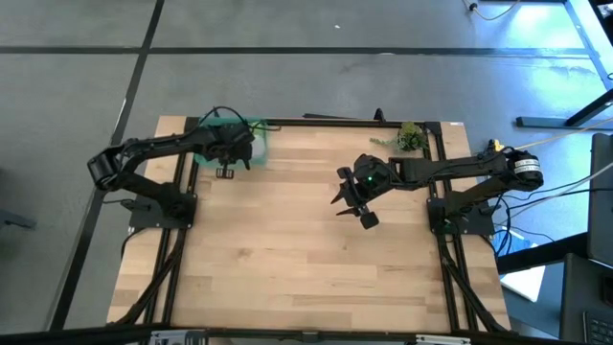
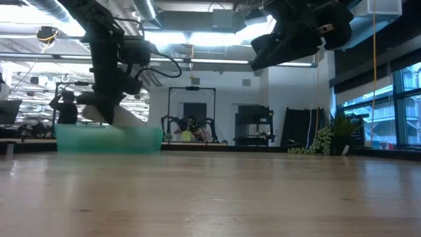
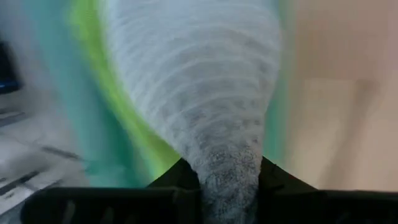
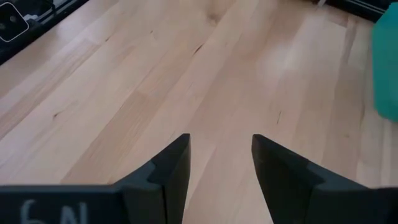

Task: Roll microfiber towels into tight, uniform cylinder then place into a basket
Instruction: Put the rolled gray towel into the light blue bin

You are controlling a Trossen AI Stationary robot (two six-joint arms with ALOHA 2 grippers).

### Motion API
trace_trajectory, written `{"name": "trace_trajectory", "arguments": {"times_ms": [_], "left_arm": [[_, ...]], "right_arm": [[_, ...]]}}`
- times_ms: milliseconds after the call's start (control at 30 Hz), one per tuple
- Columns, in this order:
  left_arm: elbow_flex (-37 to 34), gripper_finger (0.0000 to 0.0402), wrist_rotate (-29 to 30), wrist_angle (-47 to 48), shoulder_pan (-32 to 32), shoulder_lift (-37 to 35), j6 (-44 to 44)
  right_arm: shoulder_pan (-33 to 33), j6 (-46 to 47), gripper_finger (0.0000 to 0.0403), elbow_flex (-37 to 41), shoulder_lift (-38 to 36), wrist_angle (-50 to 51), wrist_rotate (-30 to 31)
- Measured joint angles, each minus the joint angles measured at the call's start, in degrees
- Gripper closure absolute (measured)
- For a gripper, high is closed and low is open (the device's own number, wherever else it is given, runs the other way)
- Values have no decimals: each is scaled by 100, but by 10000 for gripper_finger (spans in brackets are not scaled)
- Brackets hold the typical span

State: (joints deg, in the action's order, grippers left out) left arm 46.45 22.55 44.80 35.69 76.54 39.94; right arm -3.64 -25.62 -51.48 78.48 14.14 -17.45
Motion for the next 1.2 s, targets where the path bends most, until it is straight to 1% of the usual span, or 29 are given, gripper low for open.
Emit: {"name": "trace_trajectory", "arguments": {"times_ms": [167,267,400,600,667,900,967,1200], "left_arm": [[-1,346,328,-408,95,10,334],[-1,346,399,-377,112,8,463],[-39,346,390,-379,151,9,698],[-379,346,385,-432,222,74,1042],[-441,346,386,-407,246,75,1067],[-445,346,349,-412,309,73,1037],[-445,346,347,-413,309,73,1034],[-445,346,333,-415,309,73,1015]], "right_arm": [[0,-1,231,0,2,-21,0],[0,-1,231,0,33,-20,-2],[0,1,231,5,110,-32,-2],[0,1,231,7,231,-142,44],[2,0,231,7,232,-226,303],[0,1,231,4,243,-711,1739],[0,1,231,4,253,-670,1879],[2,1,231,4,254,-672,1888]]}}
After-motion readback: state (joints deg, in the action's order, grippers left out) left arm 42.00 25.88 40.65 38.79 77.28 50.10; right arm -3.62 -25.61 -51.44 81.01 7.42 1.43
